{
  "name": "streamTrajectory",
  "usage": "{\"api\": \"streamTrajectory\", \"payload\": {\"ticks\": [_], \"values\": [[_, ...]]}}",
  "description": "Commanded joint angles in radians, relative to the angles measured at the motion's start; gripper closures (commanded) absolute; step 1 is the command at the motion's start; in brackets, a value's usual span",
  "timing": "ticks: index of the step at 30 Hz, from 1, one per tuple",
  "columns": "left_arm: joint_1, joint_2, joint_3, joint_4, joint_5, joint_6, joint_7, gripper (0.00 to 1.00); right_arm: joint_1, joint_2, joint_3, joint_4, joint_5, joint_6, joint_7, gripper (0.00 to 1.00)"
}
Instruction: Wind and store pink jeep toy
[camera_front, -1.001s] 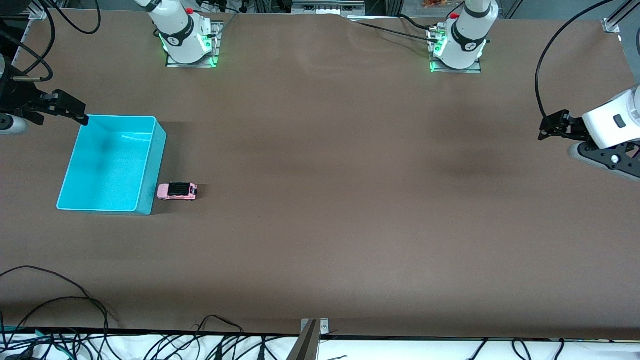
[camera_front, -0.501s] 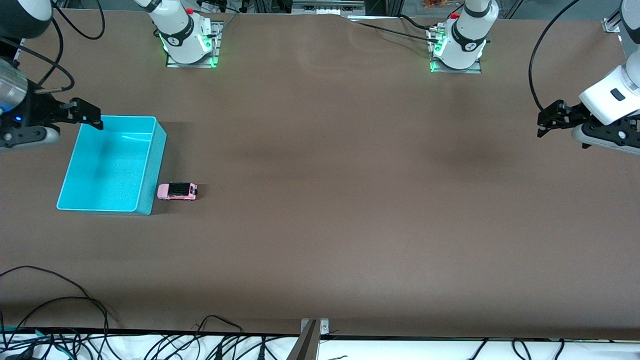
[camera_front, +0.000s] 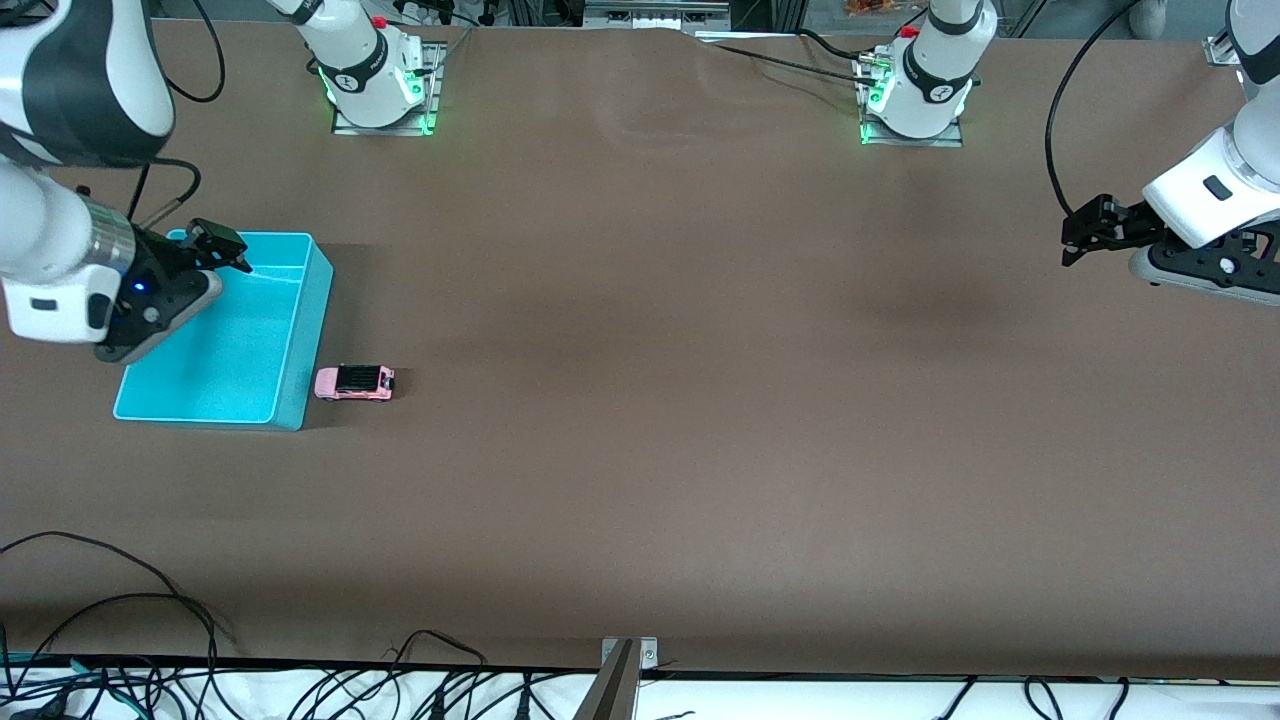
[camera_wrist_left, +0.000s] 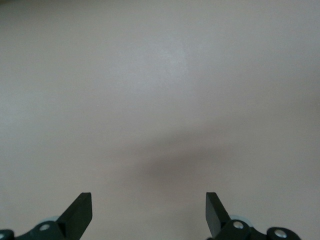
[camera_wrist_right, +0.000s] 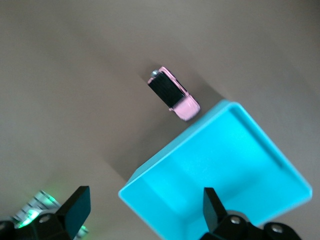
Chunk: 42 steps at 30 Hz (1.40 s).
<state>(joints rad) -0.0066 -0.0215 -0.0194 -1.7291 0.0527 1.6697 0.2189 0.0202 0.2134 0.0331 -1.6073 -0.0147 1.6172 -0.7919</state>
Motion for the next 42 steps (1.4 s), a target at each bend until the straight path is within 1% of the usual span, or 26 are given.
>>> {"api": "streamTrajectory", "payload": {"ticks": [1, 4, 7, 10, 16, 18, 21, 26, 29, 30, 33, 38, 42], "values": [[-0.009, 0.008, 0.013, 0.020, -0.025, -0.021, -0.010, 0.00, -0.009, 0.086, -0.005, 0.020, 0.050, 0.056, -0.269, 0.00], [-0.012, 0.006, 0.006, 0.023, -0.034, -0.022, -0.012, 0.00, -0.016, 0.127, -0.007, 0.020, 0.070, 0.095, -0.397, 0.00], [-0.009, 0.006, -0.002, 0.060, -0.037, -0.024, -0.013, 0.00, -0.019, 0.165, -0.007, 0.010, 0.087, 0.131, -0.480, 0.00], [-0.003, 0.006, -0.004, 0.068, -0.049, -0.038, -0.032, 0.00, -0.017, 0.198, -0.007, -0.009, 0.093, 0.179, -0.552, 0.00], [-0.009, 0.006, -0.022, 0.069, -0.054, -0.082, -0.196, 0.00, -0.019, 0.219, -0.007, -0.091, 0.096, 0.317, -0.710, 0.00], [-0.009, 0.006, -0.025, 0.069, -0.053, -0.084, -0.222, 0.00, -0.017, 0.219, -0.006, -0.120, 0.096, 0.357, -0.719, 0.00], [0.003, 0.006, -0.020, 0.069, -0.065, -0.085, -0.219, 0.00, -0.016, 0.221, -0.004, -0.149, 0.096, 0.404, -0.719, 0.00], [0.004, 0.006, -0.020, 0.071, -0.059, -0.085, -0.214, 0.00, -0.014, 0.219, -0.002, -0.227, 0.096, 0.513, -0.721, 0.00], [0.004, 0.006, -0.022, 0.071, -0.060, -0.085, -0.214, 0.00, -0.011, 0.221, -0.001, -0.266, 0.094, 0.553, -0.727, 0.00], [0.004, 0.006, -0.022, 0.071, -0.060, -0.085, -0.214, 0.00, -0.011, 0.219, 0.007, -0.281, 0.094, 0.572, -0.728, 0.00], [0.004, 0.006, -0.022, 0.071, -0.065, -0.088, -0.214, 0.00, -0.011, 0.219, 0.021, -0.322, 0.094, 0.638, -0.739, 0.00], [-0.001, 0.006, -0.024, 0.071, -0.065, -0.087, -0.216, 0.00, -0.011, 0.221, 0.025, -0.387, 0.094, 0.765, -0.742, 0.00], [-0.003, 0.006, -0.024, 0.071, -0.063, -0.088, -0.216, 0.00, -0.006, 0.221, 0.027, -0.416, 0.094, 0.813, -0.742, 0.00]]}}
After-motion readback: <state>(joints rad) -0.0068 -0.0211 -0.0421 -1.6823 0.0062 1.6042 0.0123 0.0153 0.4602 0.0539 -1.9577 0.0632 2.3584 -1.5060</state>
